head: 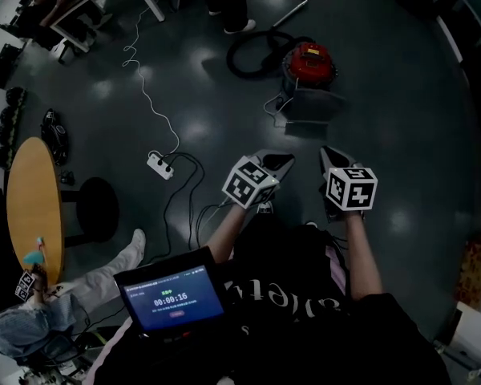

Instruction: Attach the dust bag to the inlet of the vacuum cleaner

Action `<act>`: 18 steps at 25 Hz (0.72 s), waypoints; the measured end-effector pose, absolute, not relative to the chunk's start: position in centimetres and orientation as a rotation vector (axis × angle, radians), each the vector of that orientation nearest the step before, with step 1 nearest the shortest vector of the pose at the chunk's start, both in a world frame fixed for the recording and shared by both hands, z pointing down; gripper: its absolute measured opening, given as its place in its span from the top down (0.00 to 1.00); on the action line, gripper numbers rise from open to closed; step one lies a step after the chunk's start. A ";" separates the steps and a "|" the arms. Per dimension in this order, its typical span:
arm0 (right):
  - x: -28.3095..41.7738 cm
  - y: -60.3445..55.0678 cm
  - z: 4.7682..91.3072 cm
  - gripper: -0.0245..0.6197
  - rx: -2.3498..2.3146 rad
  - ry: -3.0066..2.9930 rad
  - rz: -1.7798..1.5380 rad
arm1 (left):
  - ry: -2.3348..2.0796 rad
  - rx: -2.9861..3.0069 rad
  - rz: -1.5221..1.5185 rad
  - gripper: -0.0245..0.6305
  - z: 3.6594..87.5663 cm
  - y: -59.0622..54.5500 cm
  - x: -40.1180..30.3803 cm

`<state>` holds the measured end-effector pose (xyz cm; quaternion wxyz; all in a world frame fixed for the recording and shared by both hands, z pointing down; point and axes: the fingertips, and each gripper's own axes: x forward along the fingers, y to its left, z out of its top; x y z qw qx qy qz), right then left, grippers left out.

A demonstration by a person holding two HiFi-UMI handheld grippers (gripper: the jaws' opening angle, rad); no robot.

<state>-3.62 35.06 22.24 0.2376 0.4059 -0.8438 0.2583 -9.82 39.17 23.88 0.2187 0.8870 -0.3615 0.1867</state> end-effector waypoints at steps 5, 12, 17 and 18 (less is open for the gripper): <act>0.3 39.0 21.3 0.94 1.084 -2.334 0.707 | -1.013 2.393 0.409 0.96 22.3 43.0 -5.5; 7.9 45.8 20.0 0.94 1.057 -2.369 0.742 | -1.060 2.367 0.286 0.96 20.0 48.9 3.1; 10.6 49.2 20.0 0.94 1.006 -2.398 0.745 | -1.075 2.339 0.275 0.96 19.6 53.0 6.7; 10.9 49.7 19.9 0.94 1.002 -2.406 0.754 | -1.084 2.332 0.270 0.96 19.4 53.5 6.9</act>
